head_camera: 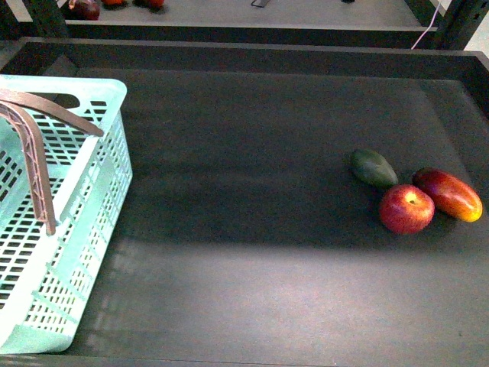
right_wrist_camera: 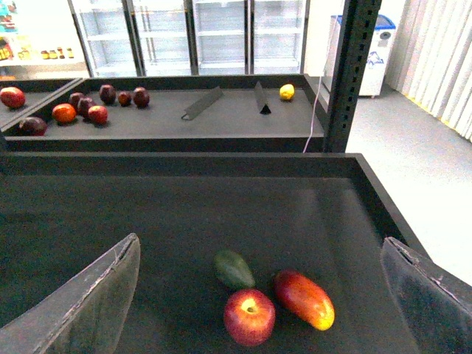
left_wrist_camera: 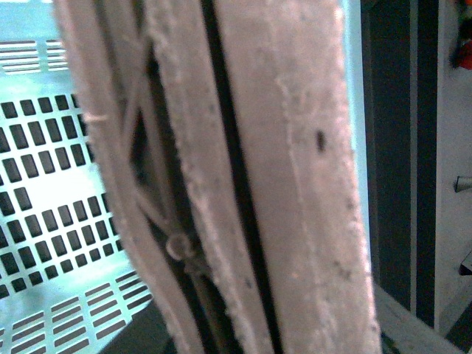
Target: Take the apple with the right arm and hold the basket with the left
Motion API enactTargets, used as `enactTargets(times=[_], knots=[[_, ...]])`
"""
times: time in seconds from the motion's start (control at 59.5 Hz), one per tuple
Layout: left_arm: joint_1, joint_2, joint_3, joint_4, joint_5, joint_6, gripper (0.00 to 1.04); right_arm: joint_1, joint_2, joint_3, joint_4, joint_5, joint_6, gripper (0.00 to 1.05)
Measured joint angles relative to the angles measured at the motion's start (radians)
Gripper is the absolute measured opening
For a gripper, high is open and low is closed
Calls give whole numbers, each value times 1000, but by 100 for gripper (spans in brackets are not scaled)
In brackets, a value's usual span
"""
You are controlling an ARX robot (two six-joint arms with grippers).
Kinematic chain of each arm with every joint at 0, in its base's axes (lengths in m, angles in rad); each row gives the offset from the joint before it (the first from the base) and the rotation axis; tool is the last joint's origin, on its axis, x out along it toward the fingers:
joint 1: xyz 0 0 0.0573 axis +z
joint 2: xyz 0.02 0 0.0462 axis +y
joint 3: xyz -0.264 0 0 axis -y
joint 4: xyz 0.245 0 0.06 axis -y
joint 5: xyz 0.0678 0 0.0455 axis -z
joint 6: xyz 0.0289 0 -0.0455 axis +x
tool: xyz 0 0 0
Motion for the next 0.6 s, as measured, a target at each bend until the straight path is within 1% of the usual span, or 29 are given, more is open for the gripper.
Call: enactTargets(times=[0.067, 0.101, 0.286, 0.504, 0.605], knots=[[-3, -2, 5, -15, -4, -46, 16, 0, 0, 0, 0, 0, 0, 96], [-4, -2, 6, -17, -2, -61, 15, 0, 0, 0, 0, 0, 0, 96], [-14, -27, 7, -39, -6, -45, 15, 0, 0, 0, 0, 0, 0, 96], [-14, -126, 5, -76, -4, 111, 15, 0, 0, 0, 0, 0, 0, 96], [-16, -179, 11, -106, 10, 147, 15, 0, 0, 0, 0, 0, 0, 96]])
